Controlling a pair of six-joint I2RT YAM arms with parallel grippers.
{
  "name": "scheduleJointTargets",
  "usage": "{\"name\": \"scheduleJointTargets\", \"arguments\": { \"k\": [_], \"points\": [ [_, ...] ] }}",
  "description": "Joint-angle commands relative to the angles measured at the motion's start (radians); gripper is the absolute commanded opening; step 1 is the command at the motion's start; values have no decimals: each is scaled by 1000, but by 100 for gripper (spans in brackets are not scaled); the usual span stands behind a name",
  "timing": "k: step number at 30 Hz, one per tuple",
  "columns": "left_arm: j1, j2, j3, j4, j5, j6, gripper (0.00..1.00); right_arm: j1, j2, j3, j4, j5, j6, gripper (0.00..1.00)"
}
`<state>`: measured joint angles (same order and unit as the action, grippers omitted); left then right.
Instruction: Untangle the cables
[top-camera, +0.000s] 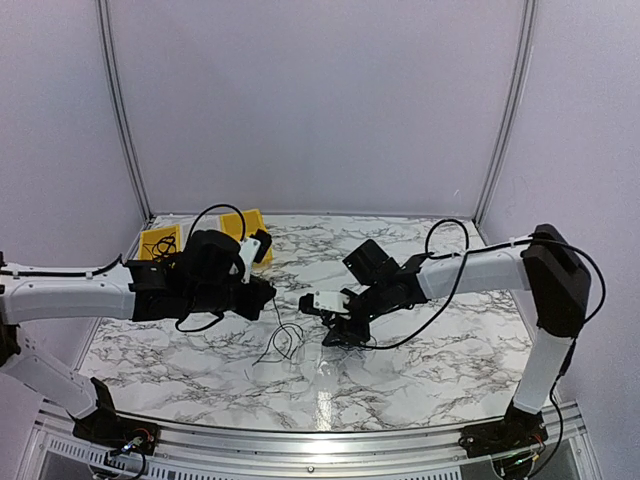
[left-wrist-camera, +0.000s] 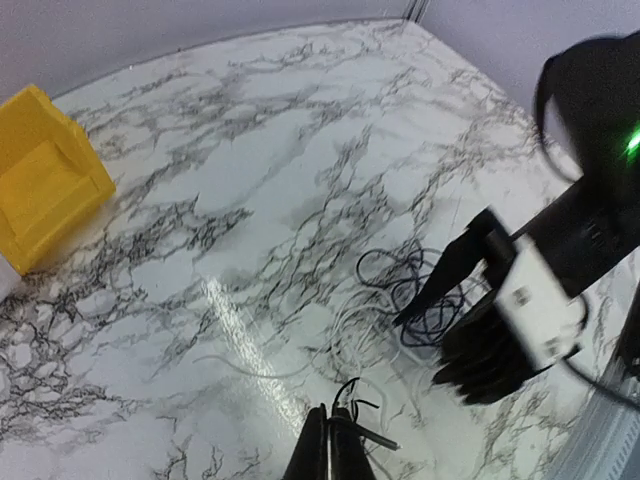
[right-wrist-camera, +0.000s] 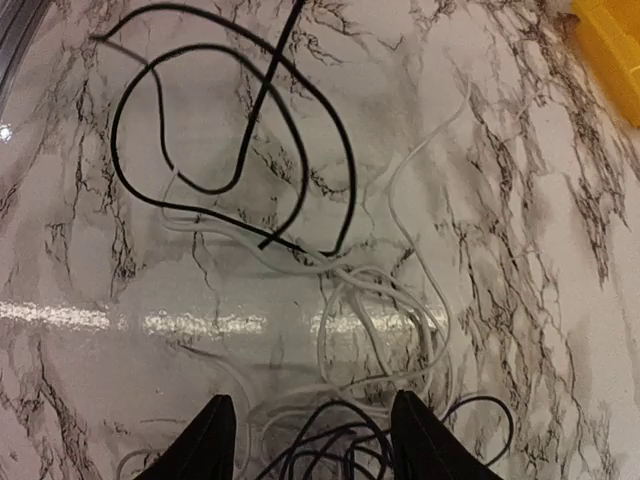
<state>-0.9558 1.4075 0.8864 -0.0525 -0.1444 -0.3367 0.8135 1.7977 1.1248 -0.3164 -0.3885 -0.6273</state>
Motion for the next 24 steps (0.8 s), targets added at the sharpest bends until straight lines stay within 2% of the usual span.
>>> {"name": "scheduleJointTargets", "arguments": {
  "k": [1, 5, 9, 18, 21, 24],
  "points": [
    [-1, -119, 97, -78, -5, 7, 0, 26, 148, 105, 4, 64, 37, 51],
    [-1, -214, 190, -138, -53, 25, 0, 26, 206, 106, 0, 50, 54, 23],
    [-1, -266, 345, -208, -90, 69, 0, 25, 210, 85, 10, 47, 62, 7],
    [-1, -212, 826, -260, -194, 243, 0, 19, 269, 86, -18, 67, 62, 2],
    [-1, -160, 999, -261, -288, 284, 0, 18, 281, 93, -29, 65, 64, 2],
    [-1, -94, 1138, -261, -395, 387, 0, 17, 285, 98, -35, 58, 62, 2]
  ]
}}
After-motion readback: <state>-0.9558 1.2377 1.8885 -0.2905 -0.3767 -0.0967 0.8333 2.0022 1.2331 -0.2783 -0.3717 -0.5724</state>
